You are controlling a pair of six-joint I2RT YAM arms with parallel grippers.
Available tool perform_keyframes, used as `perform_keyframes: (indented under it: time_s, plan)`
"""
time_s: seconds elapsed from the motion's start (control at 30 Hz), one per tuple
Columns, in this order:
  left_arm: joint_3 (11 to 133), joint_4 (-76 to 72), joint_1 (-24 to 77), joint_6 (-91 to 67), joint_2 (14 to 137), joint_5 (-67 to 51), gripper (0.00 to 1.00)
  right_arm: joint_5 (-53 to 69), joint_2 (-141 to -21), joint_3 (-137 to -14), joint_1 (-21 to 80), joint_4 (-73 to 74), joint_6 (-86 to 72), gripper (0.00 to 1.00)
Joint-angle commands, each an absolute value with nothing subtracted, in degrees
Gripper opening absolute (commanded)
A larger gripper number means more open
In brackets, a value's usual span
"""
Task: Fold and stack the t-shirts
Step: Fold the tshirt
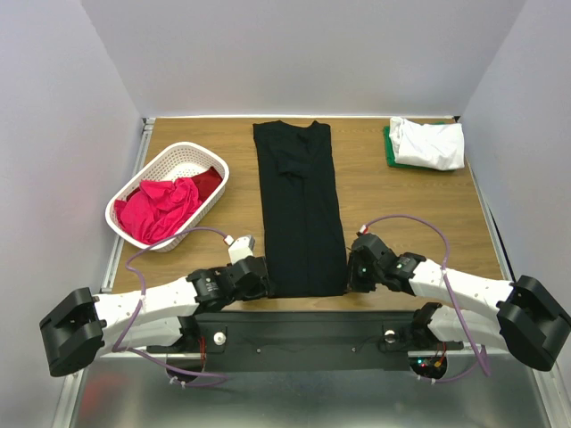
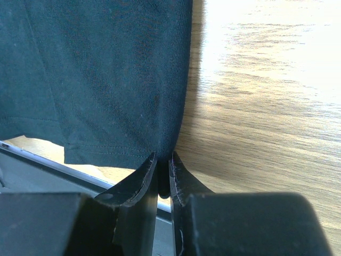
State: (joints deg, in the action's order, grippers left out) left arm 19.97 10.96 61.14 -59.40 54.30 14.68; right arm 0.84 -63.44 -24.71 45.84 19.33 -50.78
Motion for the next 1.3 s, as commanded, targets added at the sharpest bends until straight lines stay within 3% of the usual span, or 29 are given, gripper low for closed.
perform_keyframes:
  time_s: [0.0,0.17,1.03,1.27]
  plan:
    - [20.8,13.2,61.9,-60.4,54.6,16.3,0.62,-3.2,-63.4,-25.5,46.3,21.8,-49.6,0.18]
    - [21.0,13.4,62.3,-60.4,54.1,15.0,0.54,-3.6,-63.4,-25.8,46.4,22.1,-49.4,0.18]
    - [21.6,12.3,64.6,-61.6,57.1,14.9,0.5,-4.2,-63.4,-26.2,46.4,22.3,-49.0,0.2]
    - [21.6,10.6,64.6,-61.3,59.2,14.5,0.4,-4.2,-62.5,-25.7,46.4,22.3,-49.3,0.19]
